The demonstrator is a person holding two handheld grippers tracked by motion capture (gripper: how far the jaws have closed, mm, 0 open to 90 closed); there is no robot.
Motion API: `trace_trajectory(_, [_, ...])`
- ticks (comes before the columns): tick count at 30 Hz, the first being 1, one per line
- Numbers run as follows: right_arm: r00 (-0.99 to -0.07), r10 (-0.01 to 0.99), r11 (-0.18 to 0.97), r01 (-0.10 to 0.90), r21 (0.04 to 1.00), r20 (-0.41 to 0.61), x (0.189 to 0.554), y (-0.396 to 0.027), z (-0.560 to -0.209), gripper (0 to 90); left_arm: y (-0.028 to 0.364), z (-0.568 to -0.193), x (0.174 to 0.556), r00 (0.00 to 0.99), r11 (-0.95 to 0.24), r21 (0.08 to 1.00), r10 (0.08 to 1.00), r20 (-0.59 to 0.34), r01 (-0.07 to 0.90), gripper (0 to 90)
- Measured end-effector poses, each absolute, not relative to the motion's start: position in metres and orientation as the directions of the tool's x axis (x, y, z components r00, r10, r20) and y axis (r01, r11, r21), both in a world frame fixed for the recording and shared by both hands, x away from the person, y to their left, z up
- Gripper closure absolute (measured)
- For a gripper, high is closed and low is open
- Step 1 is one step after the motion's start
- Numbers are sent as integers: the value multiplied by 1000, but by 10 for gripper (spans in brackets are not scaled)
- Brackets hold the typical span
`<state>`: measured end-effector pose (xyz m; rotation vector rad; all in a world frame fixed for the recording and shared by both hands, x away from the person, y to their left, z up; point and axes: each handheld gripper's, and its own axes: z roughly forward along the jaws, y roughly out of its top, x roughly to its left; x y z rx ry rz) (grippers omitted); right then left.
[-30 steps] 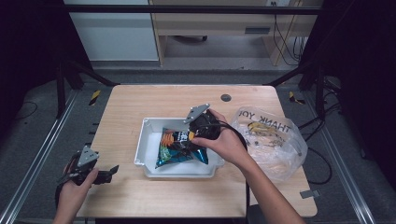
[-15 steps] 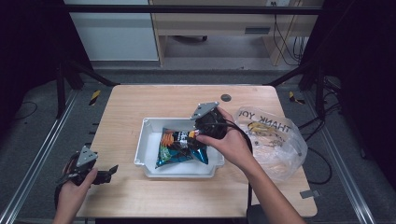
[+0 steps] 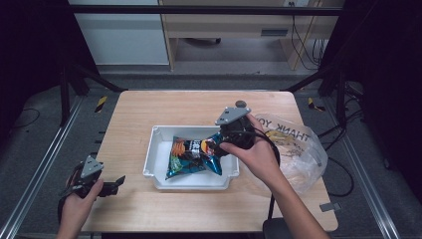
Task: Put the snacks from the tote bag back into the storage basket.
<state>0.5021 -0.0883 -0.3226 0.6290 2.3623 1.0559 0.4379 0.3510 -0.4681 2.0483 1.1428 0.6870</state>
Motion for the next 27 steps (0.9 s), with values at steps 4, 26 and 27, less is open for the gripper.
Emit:
trace_trajectory(4, [-770, 595, 582, 213, 785, -232, 498, -97, -319, 75, 352, -468, 438, 475, -382, 769, 872, 117, 513, 30])
trace_trajectory(26, [-695, 684, 508, 237, 828, -221, 483, -140, -310, 68, 353, -469, 439, 470, -370, 772, 877, 105, 517, 31])
trace_trajectory(27, [-694, 687, 504, 240, 830, -216, 483, -141, -309, 68, 353, -469, 439, 470, -369, 771, 877, 104, 518, 31])
